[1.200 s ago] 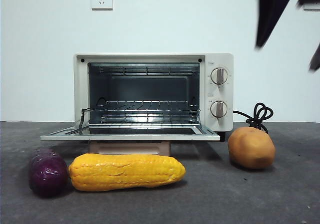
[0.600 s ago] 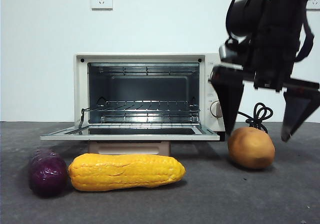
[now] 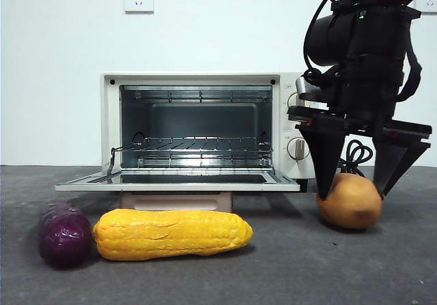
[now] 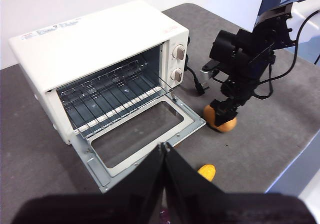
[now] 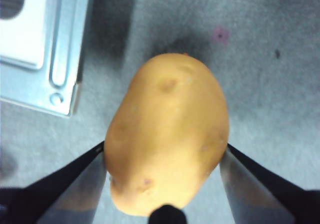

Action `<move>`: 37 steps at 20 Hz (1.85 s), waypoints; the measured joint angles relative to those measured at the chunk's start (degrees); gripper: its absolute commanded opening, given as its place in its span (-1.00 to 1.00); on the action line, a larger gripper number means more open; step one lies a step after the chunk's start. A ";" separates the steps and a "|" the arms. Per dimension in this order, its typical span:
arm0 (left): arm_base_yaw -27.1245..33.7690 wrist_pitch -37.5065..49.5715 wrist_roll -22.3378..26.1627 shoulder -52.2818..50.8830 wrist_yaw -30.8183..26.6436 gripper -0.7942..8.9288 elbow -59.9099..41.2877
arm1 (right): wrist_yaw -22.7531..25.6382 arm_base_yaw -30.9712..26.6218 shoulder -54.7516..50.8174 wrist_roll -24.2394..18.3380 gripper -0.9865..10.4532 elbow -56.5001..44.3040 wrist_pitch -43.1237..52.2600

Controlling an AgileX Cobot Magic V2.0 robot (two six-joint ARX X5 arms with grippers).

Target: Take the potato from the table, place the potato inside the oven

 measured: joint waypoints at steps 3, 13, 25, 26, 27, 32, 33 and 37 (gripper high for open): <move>0.00 -0.07 0.48 0.00 -3.39 -0.85 0.00 | 0.07 0.87 -5.90 -0.15 -0.85 -0.02 -1.20; 0.00 -2.05 1.07 0.15 -5.99 -0.85 0.00 | -0.02 7.87 -12.61 1.42 -0.85 0.24 21.62; 0.00 -5.84 1.07 0.22 -5.97 -0.85 0.00 | 1.99 7.82 2.27 14.75 -0.85 0.26 52.57; 0.00 -6.05 1.07 0.22 -5.97 -0.85 0.00 | 3.08 7.82 2.93 15.39 -0.85 0.26 54.23; 0.00 -6.27 1.07 0.22 -5.97 -0.85 0.00 | 4.26 7.80 3.80 16.22 -0.85 0.28 56.26; 0.00 -7.52 1.07 0.22 -5.97 -0.85 0.00 | 6.21 7.67 6.16 17.49 -0.61 0.33 57.94; 0.00 -7.58 1.07 0.22 -5.97 -0.85 0.00 | 6.21 7.67 6.16 17.51 -0.37 0.33 58.10; 0.00 -7.58 1.07 0.22 -5.97 -0.85 0.00 | 6.19 7.58 6.16 18.08 0.07 0.33 57.94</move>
